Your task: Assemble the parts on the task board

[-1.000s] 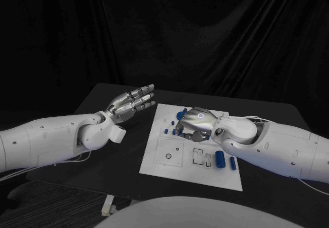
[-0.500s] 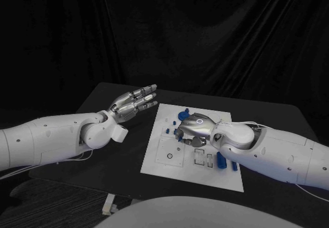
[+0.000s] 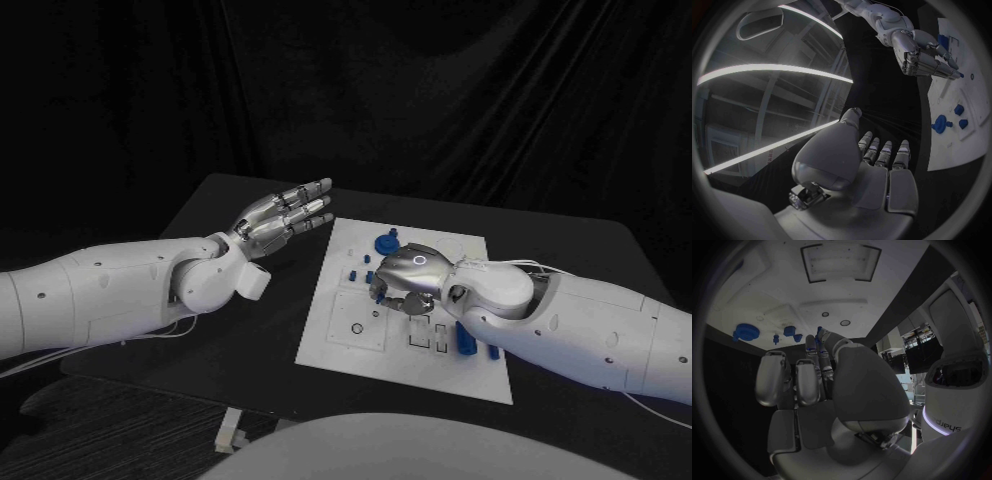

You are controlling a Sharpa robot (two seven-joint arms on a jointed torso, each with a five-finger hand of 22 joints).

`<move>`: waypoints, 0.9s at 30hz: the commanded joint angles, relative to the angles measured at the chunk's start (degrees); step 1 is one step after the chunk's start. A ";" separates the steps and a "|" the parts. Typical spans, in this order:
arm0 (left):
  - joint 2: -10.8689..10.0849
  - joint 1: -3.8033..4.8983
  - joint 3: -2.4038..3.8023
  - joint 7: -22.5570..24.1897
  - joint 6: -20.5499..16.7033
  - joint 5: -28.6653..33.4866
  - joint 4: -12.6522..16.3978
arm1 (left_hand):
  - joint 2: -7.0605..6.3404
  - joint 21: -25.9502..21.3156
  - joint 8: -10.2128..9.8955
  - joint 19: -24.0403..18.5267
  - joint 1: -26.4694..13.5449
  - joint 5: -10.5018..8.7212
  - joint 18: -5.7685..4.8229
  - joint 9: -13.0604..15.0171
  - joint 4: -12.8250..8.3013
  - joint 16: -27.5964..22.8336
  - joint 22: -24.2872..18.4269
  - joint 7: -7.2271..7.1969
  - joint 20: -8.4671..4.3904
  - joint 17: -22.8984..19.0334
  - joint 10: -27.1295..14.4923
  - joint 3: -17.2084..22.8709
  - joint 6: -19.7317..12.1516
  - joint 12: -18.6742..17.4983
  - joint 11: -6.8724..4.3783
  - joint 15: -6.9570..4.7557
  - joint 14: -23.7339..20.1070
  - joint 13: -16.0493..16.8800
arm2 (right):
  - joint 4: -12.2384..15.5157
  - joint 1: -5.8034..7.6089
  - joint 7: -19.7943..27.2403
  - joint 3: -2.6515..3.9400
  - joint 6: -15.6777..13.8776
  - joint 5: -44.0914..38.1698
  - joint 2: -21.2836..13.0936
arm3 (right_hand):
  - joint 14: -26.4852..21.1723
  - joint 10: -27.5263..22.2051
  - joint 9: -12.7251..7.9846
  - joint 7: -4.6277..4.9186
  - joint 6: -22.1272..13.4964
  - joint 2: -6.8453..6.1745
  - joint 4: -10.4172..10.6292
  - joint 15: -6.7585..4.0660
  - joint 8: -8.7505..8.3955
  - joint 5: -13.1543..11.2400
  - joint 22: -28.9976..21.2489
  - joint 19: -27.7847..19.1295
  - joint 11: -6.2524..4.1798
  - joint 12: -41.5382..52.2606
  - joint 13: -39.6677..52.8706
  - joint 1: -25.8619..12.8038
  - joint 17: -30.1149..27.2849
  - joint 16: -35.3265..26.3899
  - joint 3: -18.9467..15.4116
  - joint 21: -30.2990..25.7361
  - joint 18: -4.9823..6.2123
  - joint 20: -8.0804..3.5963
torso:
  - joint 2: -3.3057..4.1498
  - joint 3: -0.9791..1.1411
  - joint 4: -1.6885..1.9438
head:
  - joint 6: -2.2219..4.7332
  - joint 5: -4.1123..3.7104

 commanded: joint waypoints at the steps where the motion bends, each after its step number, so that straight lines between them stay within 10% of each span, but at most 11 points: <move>1: 0.16 -0.07 0.07 0.66 0.88 0.05 0.01 | 0.55 0.24 0.31 -0.06 0.12 0.27 0.98 0.06 -0.21 0.27 0.02 0.02 0.50 0.09 0.12 0.10 0.44 0.35 0.42 0.14 -0.13 0.08 | -0.12 -0.34 -1.43 0.02 0.70 -0.45 0.10 | 1.70 0.32 0.10 0.19 -0.11 -0.10 -0.46 0.27 0.00 0.10 9.91 0.55 0.24 0.24 0.04 0.51 -0.05 0.20 -0.03 -0.11 0.28 0.41 | 0.01 0.00 0.00 | 0.01 -0.02; 27: 0.50 -0.29 0.07 0.46 1.26 0.05 -0.59 | 0.66 0.23 0.33 -0.08 0.04 0.24 0.99 0.07 -0.23 0.27 -0.04 -0.19 0.49 0.08 0.05 0.18 0.57 0.32 0.60 0.17 -0.17 0.06 | -1.54 -1.46 -1.41 0.02 0.32 -1.85 1.25 | 1.69 0.57 0.14 0.19 0.00 -0.09 -0.49 0.29 -0.03 -0.03 9.90 0.52 0.22 0.35 0.10 0.42 0.07 0.26 -0.12 -0.14 0.30 0.47 | -0.01 -0.05 0.02 | 0.01 0.31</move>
